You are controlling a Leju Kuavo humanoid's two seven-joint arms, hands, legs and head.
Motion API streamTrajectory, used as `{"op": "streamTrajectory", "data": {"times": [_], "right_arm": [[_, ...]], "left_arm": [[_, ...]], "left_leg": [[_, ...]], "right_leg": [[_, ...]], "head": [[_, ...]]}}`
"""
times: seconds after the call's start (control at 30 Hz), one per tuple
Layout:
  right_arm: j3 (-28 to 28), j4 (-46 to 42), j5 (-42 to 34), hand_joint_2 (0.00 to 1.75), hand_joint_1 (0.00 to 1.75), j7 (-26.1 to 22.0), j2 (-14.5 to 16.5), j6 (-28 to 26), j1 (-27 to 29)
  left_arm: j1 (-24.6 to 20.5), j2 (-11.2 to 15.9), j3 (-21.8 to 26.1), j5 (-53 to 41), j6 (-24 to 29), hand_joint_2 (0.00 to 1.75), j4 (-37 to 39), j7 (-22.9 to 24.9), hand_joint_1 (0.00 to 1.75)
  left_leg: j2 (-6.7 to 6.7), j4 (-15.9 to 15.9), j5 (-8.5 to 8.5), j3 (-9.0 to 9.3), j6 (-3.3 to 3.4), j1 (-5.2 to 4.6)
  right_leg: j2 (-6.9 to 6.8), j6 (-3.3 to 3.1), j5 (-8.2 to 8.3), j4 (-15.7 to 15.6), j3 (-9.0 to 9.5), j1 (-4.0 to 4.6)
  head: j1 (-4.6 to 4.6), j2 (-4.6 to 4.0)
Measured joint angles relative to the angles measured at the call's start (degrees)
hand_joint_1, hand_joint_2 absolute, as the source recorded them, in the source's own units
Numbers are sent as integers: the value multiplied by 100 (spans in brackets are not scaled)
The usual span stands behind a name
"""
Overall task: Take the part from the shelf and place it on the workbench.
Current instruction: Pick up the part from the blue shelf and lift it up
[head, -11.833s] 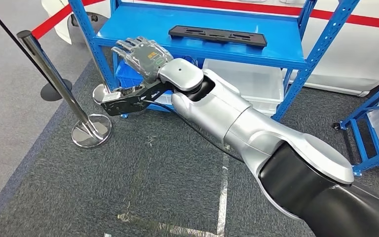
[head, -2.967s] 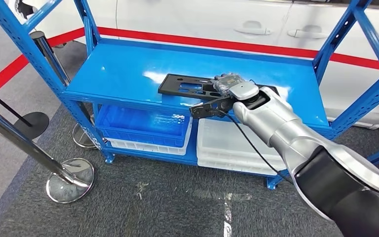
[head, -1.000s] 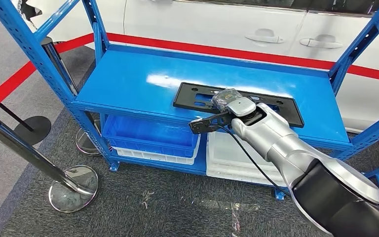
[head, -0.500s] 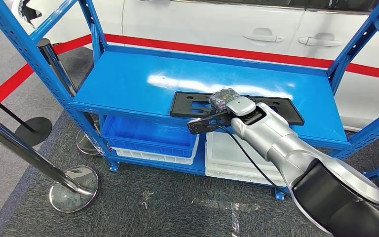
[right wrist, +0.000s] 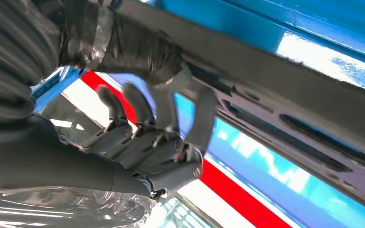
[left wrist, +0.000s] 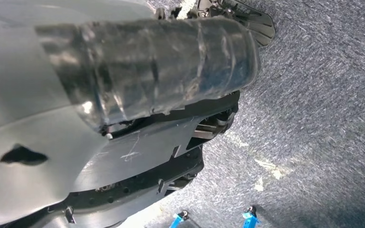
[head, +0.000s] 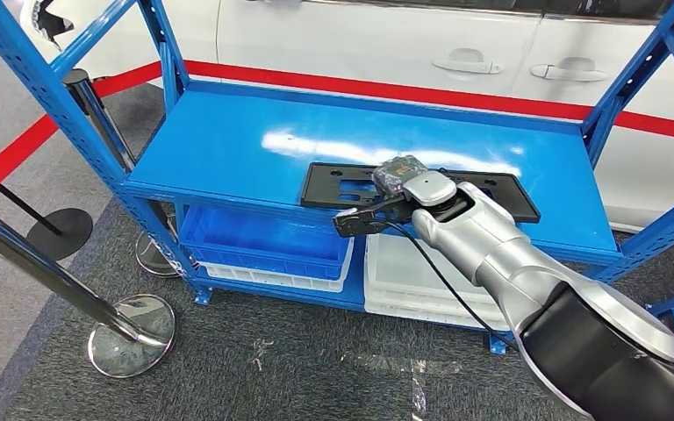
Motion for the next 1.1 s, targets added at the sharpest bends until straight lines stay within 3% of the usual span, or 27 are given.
{"op": "streamTrajectory", "data": {"times": [0.03, 0.17, 0.3, 0.5, 0.57, 0.63, 0.7, 1.1], "right_arm": [[-1, -1, 5, 0, 0, -24, 0, 6, 0], [-1, -1, -1, 0, 0, -171, -3, 101, -1], [-1, -1, 19, 175, 0, -264, -6, 216, -10], [1, -1, 101, 175, 0, -321, -7, 403, -138], [1, -2, 106, 87, 0, -325, -8, 408, -207], [0, -2, 106, 87, 0, -326, -9, 409, -268], [1, -2, 105, 175, 0, -325, -9, 396, -304], [-1, -57, 88, 175, 0, -325, -36, 394, -773]], "left_arm": [[1, 0, 0, -1, -3, 0, 0, -7, 0], [3, 0, 0, -1, -23, 0, 0, -26, 0], [3, 0, 0, 2, -40, 0, 0, -30, 0], [4, 2, 0, 16, -67, 0, 0, -25, 0], [4, 2, 0, 21, -69, 0, 0, -26, 0], [4, 2, 0, 24, -71, 0, 0, -26, 0], [4, 2, 0, 31, -72, 0, 0, -28, 0], [5, 0, 0, 56, -74, 0, 2, -59, 0]], "left_leg": [[0, 0, 0, 0, 0, 0], [1, -1, 0, 1, 0, 0], [2, -1, 0, 1, 0, 0], [2, -1, 0, 1, 0, 0], [2, -1, 0, 1, 0, 0], [2, -1, 0, 1, 0, 0], [2, -1, 0, 1, 0, 0], [2, -1, 0, 2, 0, 0]], "right_leg": [[0, 0, 0, 0, 0, 0], [1, -1, 0, 0, 0, 0], [1, 0, 0, 0, 0, 0], [1, 0, 0, 0, 0, 0], [1, -1, 0, 0, 0, 0], [1, -1, 0, 0, 0, 0], [1, -1, 0, 0, 0, 0], [1, 0, 0, 0, 0, 0]], "head": [[1, 0], [1, 0], [1, 0], [0, 0], [0, 0], [0, 0], [1, 0], [0, 0]]}}
